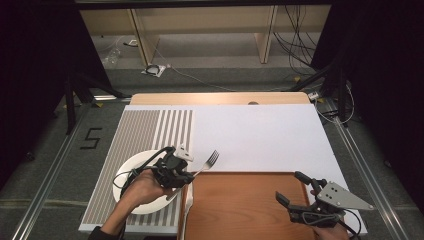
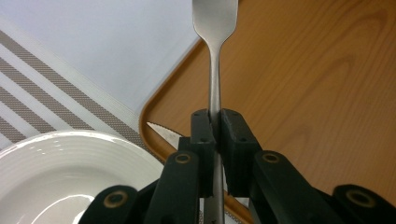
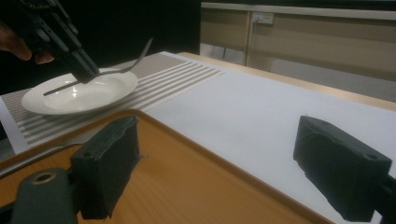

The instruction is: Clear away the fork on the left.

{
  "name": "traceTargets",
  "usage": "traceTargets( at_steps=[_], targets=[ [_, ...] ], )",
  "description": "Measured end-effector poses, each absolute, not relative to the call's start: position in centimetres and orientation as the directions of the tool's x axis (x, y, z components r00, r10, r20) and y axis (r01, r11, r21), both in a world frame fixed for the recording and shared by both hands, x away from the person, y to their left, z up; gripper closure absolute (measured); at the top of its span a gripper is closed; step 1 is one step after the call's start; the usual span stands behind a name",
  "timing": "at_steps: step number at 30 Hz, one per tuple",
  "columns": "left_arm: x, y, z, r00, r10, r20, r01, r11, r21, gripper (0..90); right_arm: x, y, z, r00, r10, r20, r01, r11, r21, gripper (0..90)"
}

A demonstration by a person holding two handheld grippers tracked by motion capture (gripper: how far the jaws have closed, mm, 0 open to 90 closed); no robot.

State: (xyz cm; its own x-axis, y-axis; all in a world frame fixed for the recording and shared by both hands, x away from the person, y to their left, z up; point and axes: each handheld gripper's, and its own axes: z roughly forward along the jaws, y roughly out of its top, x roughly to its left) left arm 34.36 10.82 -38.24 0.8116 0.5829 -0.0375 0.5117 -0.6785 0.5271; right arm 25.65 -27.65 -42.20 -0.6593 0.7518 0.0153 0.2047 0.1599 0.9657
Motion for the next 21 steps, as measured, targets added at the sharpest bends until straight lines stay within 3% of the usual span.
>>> traceTargets(
  at_steps=[21],
  targets=[
    [30.9, 7.8, -41.0, 0.862, 0.497, -0.097, 0.481, -0.742, 0.467, 83.4, 25.7, -27.6, -42.2, -0.663, 0.749, 0.015, 0.201, 0.158, 0.967, 15.3]
  ],
)
